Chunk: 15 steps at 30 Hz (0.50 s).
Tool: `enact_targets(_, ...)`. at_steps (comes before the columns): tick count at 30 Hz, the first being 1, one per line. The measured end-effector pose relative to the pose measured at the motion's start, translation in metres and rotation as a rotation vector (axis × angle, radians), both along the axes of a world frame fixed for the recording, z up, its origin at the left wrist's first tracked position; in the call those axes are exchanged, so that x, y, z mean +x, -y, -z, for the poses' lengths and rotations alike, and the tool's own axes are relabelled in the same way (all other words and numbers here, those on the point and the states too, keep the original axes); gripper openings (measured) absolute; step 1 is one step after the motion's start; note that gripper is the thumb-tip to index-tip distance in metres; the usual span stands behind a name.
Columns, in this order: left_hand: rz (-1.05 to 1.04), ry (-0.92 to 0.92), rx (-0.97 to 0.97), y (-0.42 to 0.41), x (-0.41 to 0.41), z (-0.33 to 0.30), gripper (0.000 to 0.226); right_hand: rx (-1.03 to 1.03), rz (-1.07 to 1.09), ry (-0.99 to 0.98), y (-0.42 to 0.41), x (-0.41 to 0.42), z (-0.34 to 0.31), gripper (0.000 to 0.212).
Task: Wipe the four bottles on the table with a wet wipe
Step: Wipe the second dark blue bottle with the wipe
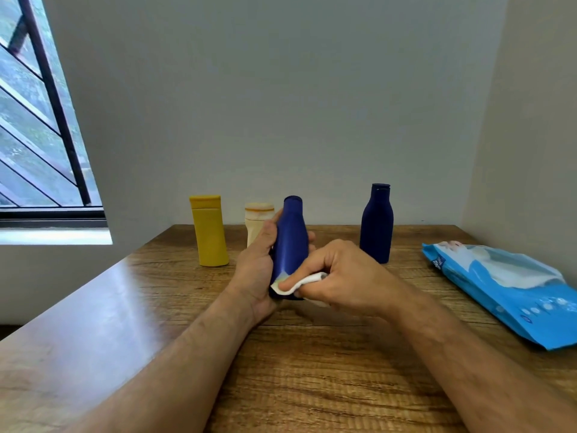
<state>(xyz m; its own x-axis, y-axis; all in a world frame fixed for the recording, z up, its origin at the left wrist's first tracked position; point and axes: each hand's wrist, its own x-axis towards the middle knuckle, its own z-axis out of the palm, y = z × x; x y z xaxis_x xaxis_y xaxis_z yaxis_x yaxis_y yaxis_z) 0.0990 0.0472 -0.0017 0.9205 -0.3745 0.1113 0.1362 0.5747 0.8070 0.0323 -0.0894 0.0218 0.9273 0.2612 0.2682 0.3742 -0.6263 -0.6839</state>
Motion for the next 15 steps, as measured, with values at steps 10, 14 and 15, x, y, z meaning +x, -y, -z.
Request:
enact_targets(10, -0.021, 0.0, 0.045, -0.0035, -0.0042, -0.0044, 0.046, 0.303, 0.101, 0.098, 0.0046, 0.0006, -0.0017, 0.014)
enact_targets(14, -0.063, -0.046, 0.011, -0.0055, -0.0026, -0.0086, 0.054, 0.073, -0.008, -0.067, 0.0025, 0.0018, 0.0023, 0.012)
enact_targets(15, -0.065, -0.041, 0.026, -0.0056, -0.0026, -0.0087, 0.055, 0.074, -0.004, -0.062, 0.0023, 0.0017, 0.0023, 0.011)
